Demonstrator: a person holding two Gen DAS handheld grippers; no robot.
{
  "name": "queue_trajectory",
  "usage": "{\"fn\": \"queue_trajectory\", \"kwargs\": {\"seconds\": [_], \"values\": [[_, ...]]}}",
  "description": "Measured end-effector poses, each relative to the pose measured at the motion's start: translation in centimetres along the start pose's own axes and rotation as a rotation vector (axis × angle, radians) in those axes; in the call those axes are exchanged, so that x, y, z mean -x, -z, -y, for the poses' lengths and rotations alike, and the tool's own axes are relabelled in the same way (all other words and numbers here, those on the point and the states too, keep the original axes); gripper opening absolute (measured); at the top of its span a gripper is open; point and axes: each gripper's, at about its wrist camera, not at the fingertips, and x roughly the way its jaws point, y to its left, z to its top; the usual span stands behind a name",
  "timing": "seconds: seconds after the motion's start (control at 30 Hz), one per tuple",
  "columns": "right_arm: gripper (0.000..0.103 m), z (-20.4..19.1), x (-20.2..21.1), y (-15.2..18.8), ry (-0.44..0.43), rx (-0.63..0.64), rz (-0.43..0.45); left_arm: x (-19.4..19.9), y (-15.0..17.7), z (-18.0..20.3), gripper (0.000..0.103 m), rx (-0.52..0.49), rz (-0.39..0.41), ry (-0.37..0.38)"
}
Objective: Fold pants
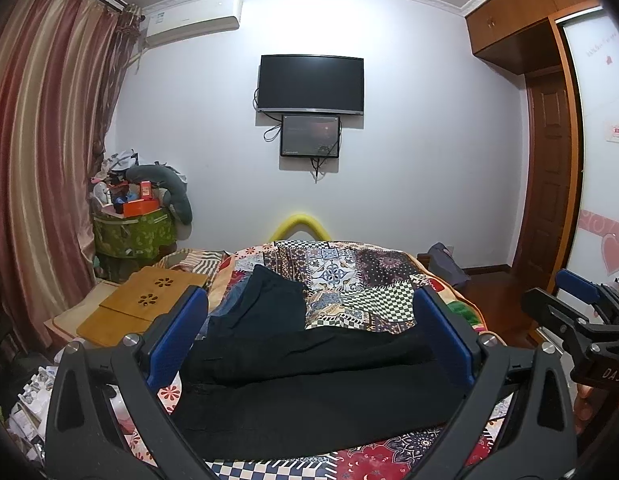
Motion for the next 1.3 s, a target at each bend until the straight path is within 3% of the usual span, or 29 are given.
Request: {"fn": "queue_trajectory", "kwargs": {"seconds": [1.3], "values": [[0.102,-0.07,0.09,-0.18,0.008,0.010,-0.004,-0.05,0.28,0.19,0.103,0.007,0.006,0.004]]}}
